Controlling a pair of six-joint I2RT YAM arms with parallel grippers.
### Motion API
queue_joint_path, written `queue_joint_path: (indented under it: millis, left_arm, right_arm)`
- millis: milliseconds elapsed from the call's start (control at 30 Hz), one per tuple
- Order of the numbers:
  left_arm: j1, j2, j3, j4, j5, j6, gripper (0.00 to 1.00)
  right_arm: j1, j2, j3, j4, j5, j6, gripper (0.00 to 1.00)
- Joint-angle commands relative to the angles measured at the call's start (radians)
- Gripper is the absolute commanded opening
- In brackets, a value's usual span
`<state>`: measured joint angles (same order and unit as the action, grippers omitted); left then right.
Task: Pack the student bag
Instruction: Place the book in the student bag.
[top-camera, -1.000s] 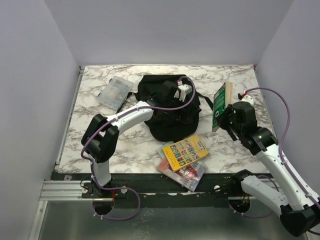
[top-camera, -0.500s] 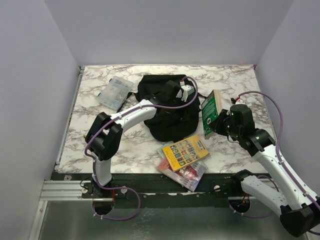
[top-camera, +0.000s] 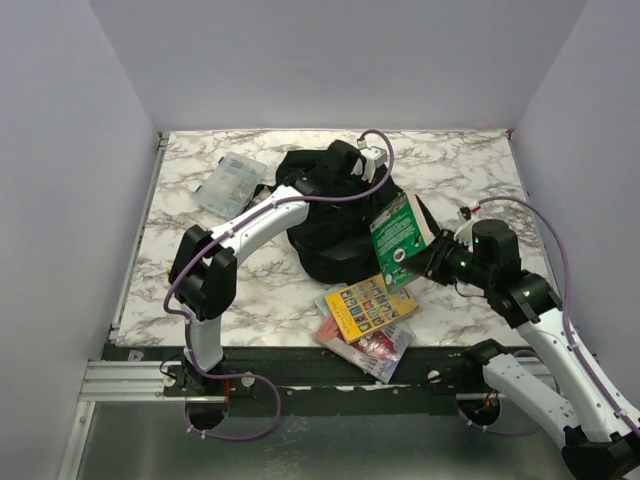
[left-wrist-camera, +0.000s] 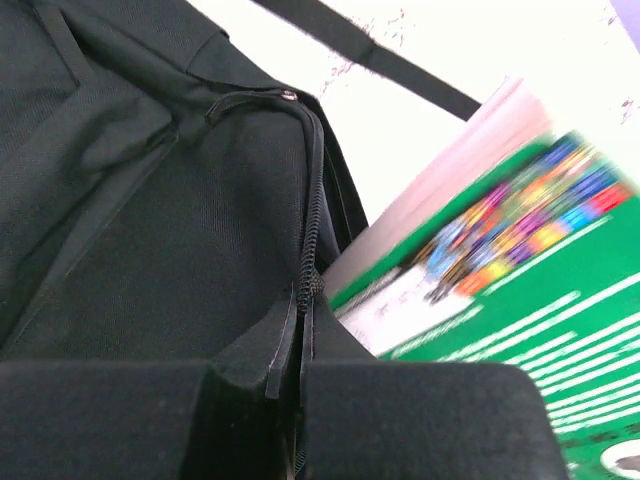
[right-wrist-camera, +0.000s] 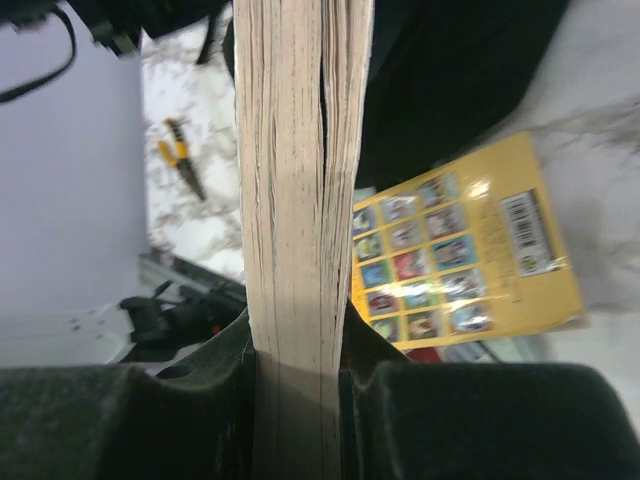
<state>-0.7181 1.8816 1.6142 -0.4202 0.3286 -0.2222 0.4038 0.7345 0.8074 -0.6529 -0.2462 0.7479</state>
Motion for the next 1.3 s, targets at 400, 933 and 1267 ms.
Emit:
queue_joint_path:
  millis: [400,933,1267]
  left_arm:
    - [-0.003,-0.080,0.378,-0.186,0.140,0.005,0.00]
    - [-0.001,0.040,0.572,-0.344,0.164,-0.026,0.00]
    - [-0.001,0.000,0.498,-0.330,0.088,-0.111,0.00]
  right_arm:
    - [-0.007,0.233,-0.422,0.902,-0.323,0.549,0.00]
    - [-0.015,0.784,-0.371,1.651,-0.055,0.783,0.00]
    - [-0.038,0.900,-0.280,1.704,-0.012,0.779,0.00]
